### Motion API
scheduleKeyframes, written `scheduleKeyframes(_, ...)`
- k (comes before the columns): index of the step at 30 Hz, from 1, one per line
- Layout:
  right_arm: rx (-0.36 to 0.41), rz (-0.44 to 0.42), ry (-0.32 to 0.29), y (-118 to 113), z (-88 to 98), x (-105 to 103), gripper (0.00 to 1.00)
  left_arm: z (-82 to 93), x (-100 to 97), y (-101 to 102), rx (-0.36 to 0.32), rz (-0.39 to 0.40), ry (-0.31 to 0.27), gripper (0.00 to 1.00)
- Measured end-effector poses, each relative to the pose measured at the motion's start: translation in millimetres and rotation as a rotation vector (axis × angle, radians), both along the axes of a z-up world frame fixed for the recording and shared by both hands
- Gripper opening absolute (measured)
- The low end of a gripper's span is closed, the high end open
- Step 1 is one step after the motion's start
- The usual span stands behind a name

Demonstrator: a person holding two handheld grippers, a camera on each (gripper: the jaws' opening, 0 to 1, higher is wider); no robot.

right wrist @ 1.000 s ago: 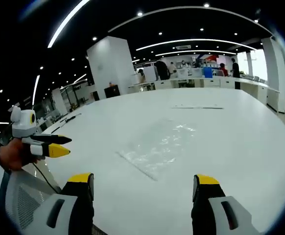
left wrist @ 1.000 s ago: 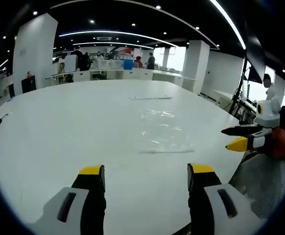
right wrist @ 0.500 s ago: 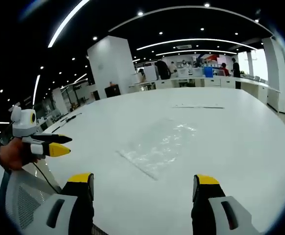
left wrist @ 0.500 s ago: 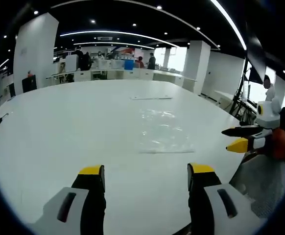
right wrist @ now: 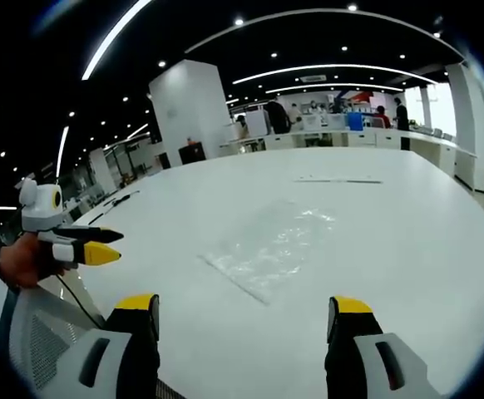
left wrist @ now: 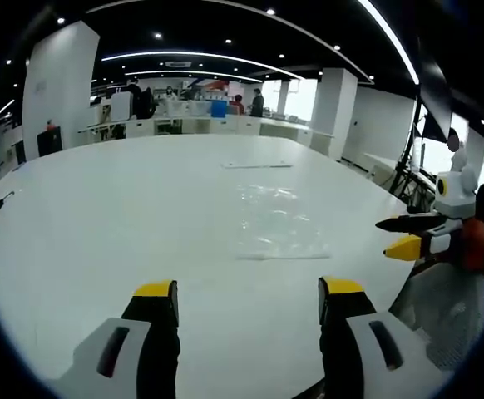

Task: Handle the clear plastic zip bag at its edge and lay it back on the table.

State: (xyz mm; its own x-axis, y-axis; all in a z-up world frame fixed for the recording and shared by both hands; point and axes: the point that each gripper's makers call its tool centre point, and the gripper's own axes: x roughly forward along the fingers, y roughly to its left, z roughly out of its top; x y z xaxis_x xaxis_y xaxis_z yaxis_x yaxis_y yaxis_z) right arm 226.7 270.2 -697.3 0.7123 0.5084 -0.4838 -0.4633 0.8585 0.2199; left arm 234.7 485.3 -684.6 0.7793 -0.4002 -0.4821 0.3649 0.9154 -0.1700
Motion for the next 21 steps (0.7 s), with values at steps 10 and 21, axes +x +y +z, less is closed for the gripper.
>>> scheduleKeyframes(10,-0.001,0.01,0.004,2.1,-0.1,-1.3,0.83,0.9,-1.5,-1.6,0.004,-0.002,0.003,0.67)
scheduleKeyframes(21,-0.001,0.013,0.01,2.4,-1.8,-1.4,0.82,-0.4,-1.2,-1.1,0.003,-0.002,0.005,0.67)
